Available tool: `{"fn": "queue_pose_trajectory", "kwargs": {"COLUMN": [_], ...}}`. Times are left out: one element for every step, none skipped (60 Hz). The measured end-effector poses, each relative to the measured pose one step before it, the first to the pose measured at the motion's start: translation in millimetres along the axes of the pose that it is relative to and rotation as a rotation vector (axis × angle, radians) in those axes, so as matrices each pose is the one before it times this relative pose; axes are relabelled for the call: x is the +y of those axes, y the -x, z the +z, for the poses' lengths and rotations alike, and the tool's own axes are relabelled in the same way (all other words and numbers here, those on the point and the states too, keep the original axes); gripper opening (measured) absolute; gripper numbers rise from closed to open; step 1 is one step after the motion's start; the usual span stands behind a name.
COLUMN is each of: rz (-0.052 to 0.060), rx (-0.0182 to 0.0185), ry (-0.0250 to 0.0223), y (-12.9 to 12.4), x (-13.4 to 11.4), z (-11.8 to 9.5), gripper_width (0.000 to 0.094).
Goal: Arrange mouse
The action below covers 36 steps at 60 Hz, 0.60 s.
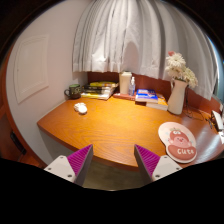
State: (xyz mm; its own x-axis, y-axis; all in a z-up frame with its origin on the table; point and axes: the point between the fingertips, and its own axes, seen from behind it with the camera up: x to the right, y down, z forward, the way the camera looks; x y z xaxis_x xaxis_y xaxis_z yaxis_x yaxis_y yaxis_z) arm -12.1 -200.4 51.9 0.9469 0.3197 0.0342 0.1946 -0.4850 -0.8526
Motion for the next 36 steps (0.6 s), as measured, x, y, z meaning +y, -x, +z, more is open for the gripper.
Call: {"fn": "queue_pose_trajectory", "kwargs": {"rz": [0.0031, 0.0027, 0.0023, 0.0033, 0.0037, 0.0042, 0.0037, 0.0045, 0.0035, 0.0033, 0.0027, 0.0025, 0.0021, 0.0005, 0.0012, 0.002, 0.0017, 0.0009, 0.0002, 0.0001, 0.0012, 0.0012, 0.0014, 0.001, 0.0002, -0.0006, -0.0009, -0.0005, -0.0007, -0.0001, 0.0001, 0.0005, 0.0007, 0.0007, 0.0007, 0.0], "rx": [0.00268, 0.00229, 0.00133, 0.00027, -0.00041, -0.00065, -0.00049, -0.00255, 0.00207, 0.00258, 0.00127, 0.00155, 0.00195, 0.00293, 0.00342, 0.00434, 0.00342, 0.00072, -0.00075, 0.00075, 0.00314, 0.00366, 0.00263, 0.00132, 0.00077, 0.00214, 0.00413, 0.00517, 0.006, 0.00597, 0.00547, 0.0048, 0.00412, 0.00369, 0.00306, 0.00212], "ry": [0.00547, 0.00423, 0.00339, 0.00217, 0.00149, 0.00155, 0.0027, 0.00745, 0.00392, 0.00358, 0.00368, 0.00345, 0.003, 0.00307, 0.00402, 0.00665, 0.00725, 0.00599, 0.00344, 0.00184, 0.00204, 0.00378, 0.00556, 0.00542, 0.0038, 0.00114, -0.00072, -0.00122, -0.00064, 0.00127, 0.00309, 0.00397, 0.00416, 0.00352, 0.00232, 0.0017], "y": [7.56, 7.16, 7.33, 7.19, 7.23, 7.26, 6.75, 5.8, 5.76, 5.91, 5.63, 5.83, 5.93, 5.22, 4.92, 4.87, 5.02, 5.74, 5.29, 4.7, 4.06, 3.88, 4.26, 4.17, 3.9, 3.4, 2.52, 2.27, 2.04, 2.03, 1.94, 1.95, 1.72, 1.89, 2.2, 2.01], "x": [0.09, -0.75, -1.35, -1.37, -1.93, -1.31, -1.87, -3.07, -1.85, -1.85, -2.25, -2.13, -2.6, -2.37, -2.11, -1.46, -1.6, -2.05, -2.84, -3.2, -2.96, -2.52, -2.37, -2.69, -3.14, -3.82, -4.2, -3.92, -3.9, -3.2, -2.86, -2.8, -2.88, -2.82, -3.05, -3.12], "z": [7.7, 6.79, 6.87, 5.48, 5.99, 5.98, 6.11, 4.39, 5.82, 6.25, 6.09, 6.2, 6.47, 6.6, 6.95, 6.95, 7.24, 6.87, 6.75, 6.78, 6.74, 6.74, 6.68, 6.58, 5.82, 5.85, 5.36, 5.54, 5.87, 6.05, 5.9, 5.75, 6.12, 5.62, 5.57, 5.33], "gripper_width": [0.083, 0.0829, 0.083, 0.0831, 0.0832, 0.083, 0.083, 0.0831, 0.0837, 0.0839, 0.0838, 0.0839, 0.084, 0.0839, 0.084, 0.0837, 0.0837, 0.0837, 0.0837, 0.0837, 0.0837, 0.0835, 0.0836, 0.0834, 0.0836, 0.0835, 0.0834, 0.0832, 0.0832, 0.0832, 0.0834, 0.0832, 0.0834, 0.0833, 0.0832, 0.0832]}}
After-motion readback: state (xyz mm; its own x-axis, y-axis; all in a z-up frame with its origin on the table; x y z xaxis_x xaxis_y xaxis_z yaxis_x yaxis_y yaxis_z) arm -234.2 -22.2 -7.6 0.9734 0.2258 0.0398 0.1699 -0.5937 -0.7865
